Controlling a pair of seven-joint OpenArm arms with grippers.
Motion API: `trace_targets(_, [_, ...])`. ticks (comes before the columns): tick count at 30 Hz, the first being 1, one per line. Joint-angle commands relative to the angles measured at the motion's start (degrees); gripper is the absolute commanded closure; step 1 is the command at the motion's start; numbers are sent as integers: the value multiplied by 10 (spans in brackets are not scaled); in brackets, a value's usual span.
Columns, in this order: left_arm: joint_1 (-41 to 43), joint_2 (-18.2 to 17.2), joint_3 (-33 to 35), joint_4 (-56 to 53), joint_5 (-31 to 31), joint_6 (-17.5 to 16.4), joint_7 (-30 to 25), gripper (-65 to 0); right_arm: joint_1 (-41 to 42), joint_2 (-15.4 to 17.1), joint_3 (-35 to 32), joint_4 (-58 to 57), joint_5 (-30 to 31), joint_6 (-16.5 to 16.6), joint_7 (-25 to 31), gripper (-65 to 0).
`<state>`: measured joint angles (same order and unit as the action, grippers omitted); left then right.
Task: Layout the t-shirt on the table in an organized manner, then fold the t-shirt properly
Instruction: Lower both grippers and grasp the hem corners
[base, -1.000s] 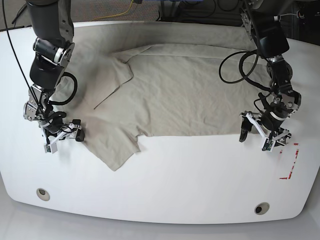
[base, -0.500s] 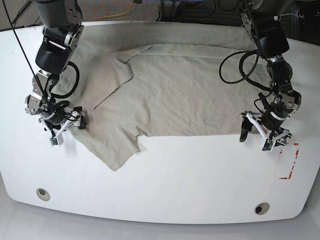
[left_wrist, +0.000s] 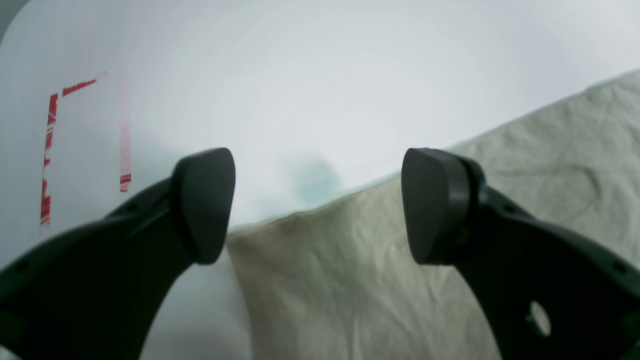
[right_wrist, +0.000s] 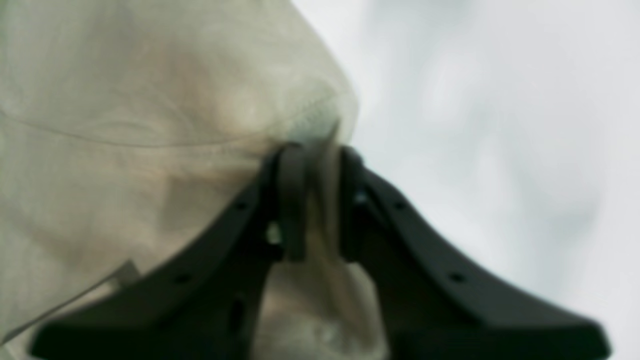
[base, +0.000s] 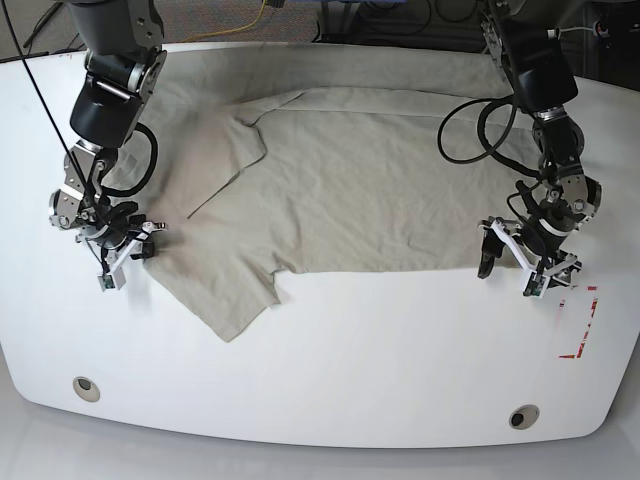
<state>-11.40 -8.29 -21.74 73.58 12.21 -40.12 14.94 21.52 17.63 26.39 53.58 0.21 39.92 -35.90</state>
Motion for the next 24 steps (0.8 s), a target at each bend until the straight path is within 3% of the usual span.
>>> trace_targets(1, [-14, -7, -1, 11, -9, 1, -15, -493, 13, 10, -1, 10, 6, 1, 7, -15])
trace_targets(7, [-14, -22, -5, 11, -9, 1, -14, -493, 13, 7, -1, 12, 6, 1, 7, 0])
trace_targets(14, [-17, -20, -66, 10, -8, 1, -12, -492, 13, 3, -1, 13, 6, 1, 7, 0])
trace_targets(24, [-14, -22, -65, -14, -8, 1, -11, -496, 12, 2, -1, 13, 6, 1, 7, 0])
